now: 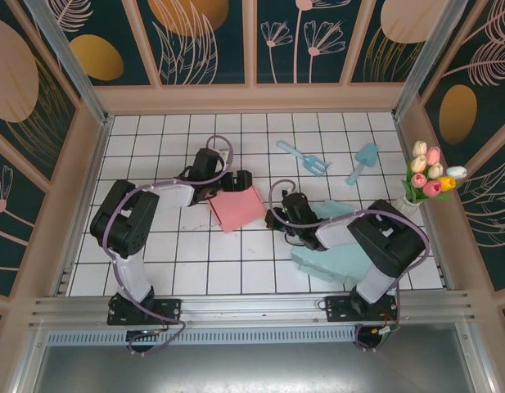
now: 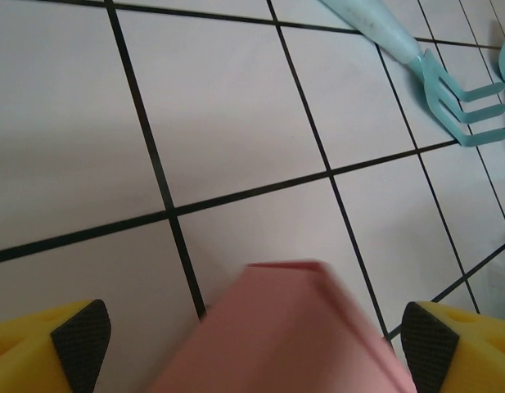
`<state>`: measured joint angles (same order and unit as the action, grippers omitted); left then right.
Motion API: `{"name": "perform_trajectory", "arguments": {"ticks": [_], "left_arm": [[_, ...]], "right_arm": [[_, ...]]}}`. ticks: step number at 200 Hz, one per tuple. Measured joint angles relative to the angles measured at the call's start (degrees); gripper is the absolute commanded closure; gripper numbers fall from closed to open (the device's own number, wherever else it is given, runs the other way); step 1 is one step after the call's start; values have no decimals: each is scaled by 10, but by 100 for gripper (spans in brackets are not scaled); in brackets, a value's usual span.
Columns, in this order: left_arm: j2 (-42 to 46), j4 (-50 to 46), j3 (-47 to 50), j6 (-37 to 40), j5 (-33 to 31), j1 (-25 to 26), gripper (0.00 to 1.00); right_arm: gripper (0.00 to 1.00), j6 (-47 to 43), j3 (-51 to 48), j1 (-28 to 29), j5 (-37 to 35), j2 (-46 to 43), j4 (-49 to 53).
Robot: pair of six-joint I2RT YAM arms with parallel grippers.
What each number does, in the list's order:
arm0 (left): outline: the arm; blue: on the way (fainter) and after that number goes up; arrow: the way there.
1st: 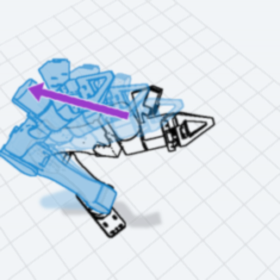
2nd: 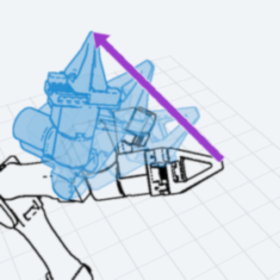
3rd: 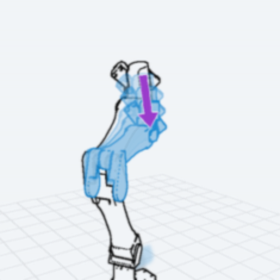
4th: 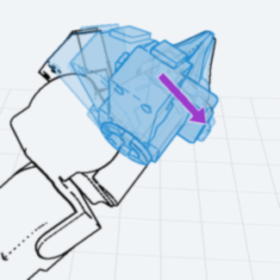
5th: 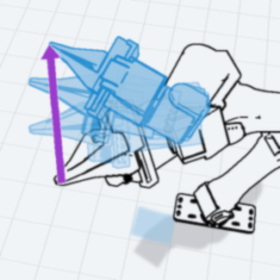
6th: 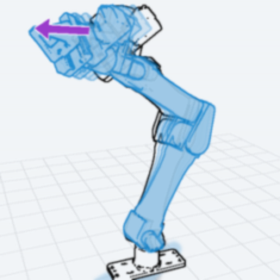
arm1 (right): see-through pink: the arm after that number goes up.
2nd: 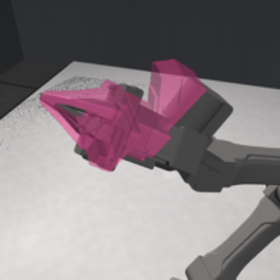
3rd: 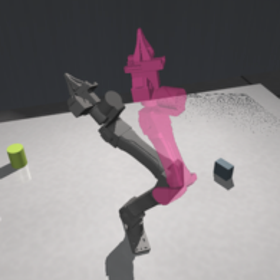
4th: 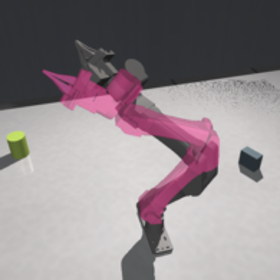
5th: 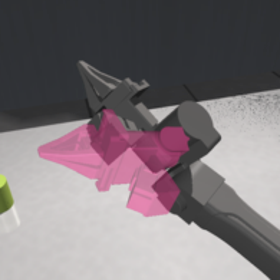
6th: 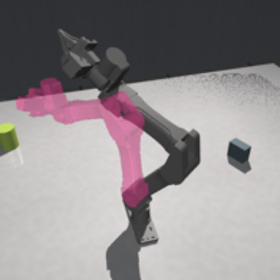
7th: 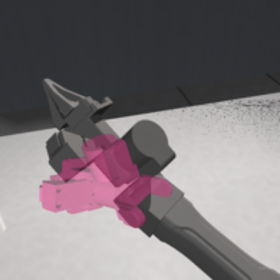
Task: Fold the paper box
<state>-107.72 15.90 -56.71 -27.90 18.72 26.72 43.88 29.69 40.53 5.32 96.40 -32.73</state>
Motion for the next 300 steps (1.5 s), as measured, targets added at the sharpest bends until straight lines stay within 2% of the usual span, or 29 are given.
{"name": "perform_trajectory", "arguments": {"ticks": [70, 221, 257, 300], "left_arm": [[0, 92, 70, -42, 52, -3, 10], [-10, 145, 79, -70, 28, 20, 11], [0, 144, 89, -83, -13, 32, 10], [61, 101, 115, -113, -92, 61, 8]], "right_arm": [[100, -1, 34, -18, 20, 34, -5], [100, -29, 111, -49, 87, 106, -15], [100, -31, 112, -50, 87, 106, -15], [100, -49, 95, -52, 83, 94, -19]]}}
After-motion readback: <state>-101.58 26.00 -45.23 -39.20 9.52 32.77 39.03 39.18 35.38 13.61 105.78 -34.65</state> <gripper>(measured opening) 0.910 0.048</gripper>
